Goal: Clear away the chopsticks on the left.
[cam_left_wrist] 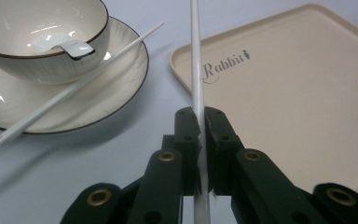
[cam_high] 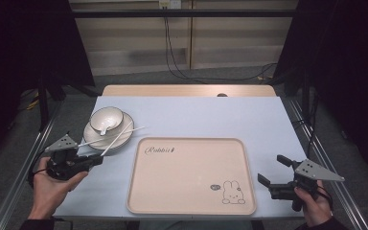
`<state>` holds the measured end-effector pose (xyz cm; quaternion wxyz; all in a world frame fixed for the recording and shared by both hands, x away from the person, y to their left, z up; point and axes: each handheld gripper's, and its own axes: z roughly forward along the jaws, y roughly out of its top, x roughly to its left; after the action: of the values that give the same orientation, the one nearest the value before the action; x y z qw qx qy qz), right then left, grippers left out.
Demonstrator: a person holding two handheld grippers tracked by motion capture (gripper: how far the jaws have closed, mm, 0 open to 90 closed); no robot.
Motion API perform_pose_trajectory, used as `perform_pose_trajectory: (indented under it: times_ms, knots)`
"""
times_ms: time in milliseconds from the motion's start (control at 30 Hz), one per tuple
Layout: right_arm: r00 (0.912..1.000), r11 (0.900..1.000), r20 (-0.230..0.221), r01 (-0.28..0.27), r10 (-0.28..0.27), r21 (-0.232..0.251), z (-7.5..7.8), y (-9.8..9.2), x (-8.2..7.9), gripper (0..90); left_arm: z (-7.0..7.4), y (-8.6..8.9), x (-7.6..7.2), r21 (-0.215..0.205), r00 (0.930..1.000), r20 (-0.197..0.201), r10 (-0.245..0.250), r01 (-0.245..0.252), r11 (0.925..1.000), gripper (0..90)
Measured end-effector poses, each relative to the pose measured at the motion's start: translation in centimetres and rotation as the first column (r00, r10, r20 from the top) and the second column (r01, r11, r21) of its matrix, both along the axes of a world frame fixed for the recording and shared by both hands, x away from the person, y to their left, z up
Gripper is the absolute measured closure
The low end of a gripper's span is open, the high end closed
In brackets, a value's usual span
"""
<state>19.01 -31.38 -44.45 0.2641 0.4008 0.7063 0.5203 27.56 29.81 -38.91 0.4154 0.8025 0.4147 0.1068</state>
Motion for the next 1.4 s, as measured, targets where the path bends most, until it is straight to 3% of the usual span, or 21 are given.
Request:
perform_pose_trajectory:
  times_ms: [33,300,333,467,600,633,733,833,867,967,1033,1200,1267,1333,1400]
  knots:
    - [1.0000,1.000,0.001,-0.003,0.003,-0.001,0.0,0.0,0.0,1.0,-0.2,-0.4,-0.5,-0.004,0.9985,-0.010,0.054,-0.054,0.9985,84.6]
    - [1.0000,1.000,0.001,-0.007,0.007,-0.005,0.0,0.1,0.1,1.1,-0.7,-2.1,-2.2,-0.034,0.9927,-0.035,0.116,-0.117,0.9926,84.6]
    - [1.0000,1.000,0.001,-0.008,0.008,-0.003,0.0,0.1,0.1,1.1,-0.8,-2.5,-2.7,-0.033,0.9889,-0.055,0.138,-0.140,0.9897,84.7]
    - [1.0000,1.000,0.003,-0.007,0.007,-0.003,0.0,0.1,0.1,1.1,-0.9,-3.3,-3.6,-0.029,0.9884,-0.069,0.135,-0.138,0.9900,84.7]
    - [1.0000,1.000,0.002,-0.008,0.008,-0.003,0.0,0.2,0.1,1.1,-1.4,-4.6,-4.4,-0.032,0.9801,-0.101,0.171,-0.175,0.9841,84.7]
    - [1.0000,1.000,0.002,-0.009,0.009,-0.003,0.0,0.2,0.1,1.1,-1.7,-4.9,-4.6,-0.043,0.9757,-0.102,0.194,-0.199,0.9790,84.6]
    - [1.0000,1.000,0.002,-0.008,0.008,-0.002,0.0,0.1,0.1,1.1,-2.1,-5.6,-4.8,-0.030,0.9714,-0.115,0.208,-0.212,0.9767,84.7]
    - [0.9999,1.000,0.001,-0.012,0.012,-0.004,0.0,0.2,0.2,1.1,-2.6,-6.6,-4.6,-0.012,0.9589,-0.152,0.240,-0.244,0.9696,84.7]
    - [0.9999,1.000,0.001,-0.012,0.012,-0.004,0.0,0.2,0.2,1.1,-2.6,-6.6,-4.6,-0.012,0.9589,-0.152,0.240,-0.244,0.9696,84.7]
    - [0.9999,1.000,0.002,-0.014,0.014,-0.007,0.0,0.2,0.2,1.1,-3.2,-7.3,-4.3,-0.012,0.9455,-0.187,0.267,-0.274,0.9618,84.6]
    - [0.9999,1.000,0.000,-0.012,0.012,-0.005,0.0,0.2,0.2,1.1,-3.2,-7.7,-4.1,-0.010,0.9418,-0.202,0.269,-0.277,0.9610,84.7]
    - [0.9999,1.000,-0.002,-0.017,0.017,-0.011,0.0,0.3,0.2,1.1,-3.9,-9.2,-3.1,0.016,0.9365,-0.202,0.287,-0.289,0.9571,84.6]
    - [0.9999,1.000,-0.004,-0.016,0.016,-0.011,0.0,0.3,0.3,1.2,-4.3,-10.0,-2.6,0.003,0.9372,-0.222,0.269,-0.275,0.9614,84.6]
    - [0.9999,1.000,-0.001,-0.017,0.017,-0.010,0.0,0.3,0.2,1.2,-4.9,-11.1,-2.0,0.021,0.9368,-0.240,0.255,-0.257,0.9661,84.6]
    - [0.9998,1.000,-0.001,-0.022,0.022,-0.010,0.0,0.2,0.2,1.2,-5.0,-11.3,-2.0,0.026,0.9357,-0.232,0.266,-0.267,0.9633,84.6]
